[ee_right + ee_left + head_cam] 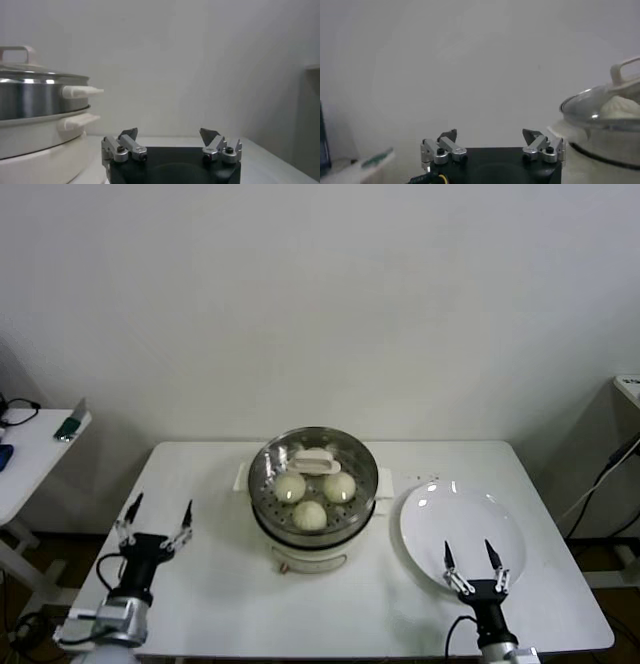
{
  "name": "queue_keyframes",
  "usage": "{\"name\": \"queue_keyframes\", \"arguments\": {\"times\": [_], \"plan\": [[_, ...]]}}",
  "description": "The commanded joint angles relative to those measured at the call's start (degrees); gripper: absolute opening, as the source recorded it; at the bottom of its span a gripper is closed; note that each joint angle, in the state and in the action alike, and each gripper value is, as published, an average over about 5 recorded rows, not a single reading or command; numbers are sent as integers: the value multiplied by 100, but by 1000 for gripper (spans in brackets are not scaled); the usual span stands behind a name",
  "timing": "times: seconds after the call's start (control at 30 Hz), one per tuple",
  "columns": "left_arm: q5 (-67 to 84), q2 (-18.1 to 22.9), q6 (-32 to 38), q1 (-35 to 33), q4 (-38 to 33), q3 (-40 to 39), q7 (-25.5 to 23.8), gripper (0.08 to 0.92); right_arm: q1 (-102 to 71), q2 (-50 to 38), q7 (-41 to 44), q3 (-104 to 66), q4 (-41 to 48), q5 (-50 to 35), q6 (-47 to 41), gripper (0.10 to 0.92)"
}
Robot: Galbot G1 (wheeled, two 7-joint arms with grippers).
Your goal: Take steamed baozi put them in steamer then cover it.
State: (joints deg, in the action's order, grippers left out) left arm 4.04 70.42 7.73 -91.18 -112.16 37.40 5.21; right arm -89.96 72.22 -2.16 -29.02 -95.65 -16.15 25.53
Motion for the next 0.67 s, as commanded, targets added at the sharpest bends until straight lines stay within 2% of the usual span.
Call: {"name": "queue_keyframes", "arguments": {"times": [0.03, 0.67], "plan": [[1252, 57, 1784, -630, 1136, 143, -119, 823, -27, -12, 34, 21, 82, -82, 18, 823], [1206, 168, 1762, -684, 1010, -10, -362, 823, -37, -32, 31, 42, 149, -93, 52, 823]]}}
